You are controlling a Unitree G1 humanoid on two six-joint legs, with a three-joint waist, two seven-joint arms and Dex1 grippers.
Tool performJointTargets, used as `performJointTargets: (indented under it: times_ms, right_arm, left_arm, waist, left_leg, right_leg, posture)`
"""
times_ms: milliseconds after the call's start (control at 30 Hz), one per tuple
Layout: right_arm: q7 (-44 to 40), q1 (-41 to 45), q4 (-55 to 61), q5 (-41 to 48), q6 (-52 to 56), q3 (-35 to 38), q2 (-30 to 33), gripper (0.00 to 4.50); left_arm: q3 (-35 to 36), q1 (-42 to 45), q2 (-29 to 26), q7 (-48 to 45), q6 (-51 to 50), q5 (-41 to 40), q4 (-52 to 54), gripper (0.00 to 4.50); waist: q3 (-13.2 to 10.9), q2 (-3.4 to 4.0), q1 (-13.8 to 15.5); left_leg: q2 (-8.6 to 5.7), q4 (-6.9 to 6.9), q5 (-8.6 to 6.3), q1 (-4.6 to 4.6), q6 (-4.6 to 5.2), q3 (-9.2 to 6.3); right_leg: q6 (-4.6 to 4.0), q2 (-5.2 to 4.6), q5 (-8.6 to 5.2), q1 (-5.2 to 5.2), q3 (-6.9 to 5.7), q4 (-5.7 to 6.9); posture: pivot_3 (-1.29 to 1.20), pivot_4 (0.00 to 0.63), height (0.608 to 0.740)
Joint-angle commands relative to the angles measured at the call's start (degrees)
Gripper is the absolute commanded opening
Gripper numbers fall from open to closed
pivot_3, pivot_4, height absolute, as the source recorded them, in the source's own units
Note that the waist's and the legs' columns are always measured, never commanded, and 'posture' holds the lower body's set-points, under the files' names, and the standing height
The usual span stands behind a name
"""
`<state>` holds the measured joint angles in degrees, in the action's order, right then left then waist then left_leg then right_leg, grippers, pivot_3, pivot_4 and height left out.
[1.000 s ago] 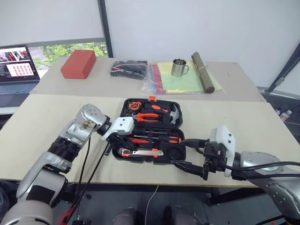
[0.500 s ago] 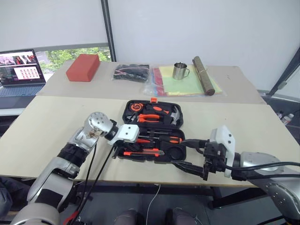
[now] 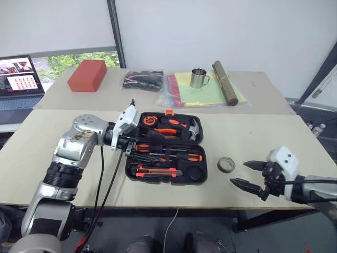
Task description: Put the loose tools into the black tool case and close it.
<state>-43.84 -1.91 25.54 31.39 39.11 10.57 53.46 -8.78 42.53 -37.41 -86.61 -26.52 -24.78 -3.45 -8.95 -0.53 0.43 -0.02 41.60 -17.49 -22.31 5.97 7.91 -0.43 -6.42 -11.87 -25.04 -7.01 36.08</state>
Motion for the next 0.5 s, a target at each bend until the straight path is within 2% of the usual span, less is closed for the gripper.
performJointTargets:
  times_ms: [33,233,367,500]
  right_arm:
    - [1.2,5.9,-3.8,-4.8,-2.1,-5.8,-2.6,4.5]
    - [2.4,12.3,-11.6,-11.7,-2.8,-13.5,-6.9,4.5]
    - [1.9,13.9,-14.1,-12.9,-3.8,-14.2,-8.8,3.44]
    - [1.7,14.3,-12.4,-11.8,-3.5,-11.9,-9.6,2.01]
  left_arm:
    - [-0.2,-0.4,-0.6,-0.1,0.5,-0.5,3.7,4.47]
    - [-1.3,-2.5,-1.6,1.1,3.2,1.7,6.0,4.47]
    - [-1.0,-3.2,-2.2,1.3,3.5,1.8,6.3,4.5]
    - [-1.1,-4.0,-3.3,0.7,5.2,2.9,6.0,4.5]
  waist:
    - [0.0,0.01,-0.1]
    - [0.0,0.03,0.3]
    - [0.0,0.03,0.2]
    - [0.0,0.05,0.0]
  left_leg:
    - [0.02,0.0,0.0,0.02,-0.01,0.0]
    - [-0.02,-0.04,0.0,-0.04,-0.01,0.0]
    - [-0.04,-0.08,0.0,-0.09,-0.01,-0.01]
    - [-0.03,-0.1,0.01,-0.04,-0.03,-0.01]
  right_leg:
    - [-0.02,0.0,0.0,0.0,0.02,0.01]
    - [-0.46,-0.05,0.19,-0.06,-0.04,0.01]
    - [-0.44,-0.02,0.18,-0.04,-0.09,-0.05]
    - [-0.14,-0.01,0.0,-0.03,-0.08,-0.03]
  posture:
    - [0.0,0.15,0.736]
    - [0.0,0.15,0.736]
    - [0.0,0.15,0.736]
    - [0.0,0.15,0.736]
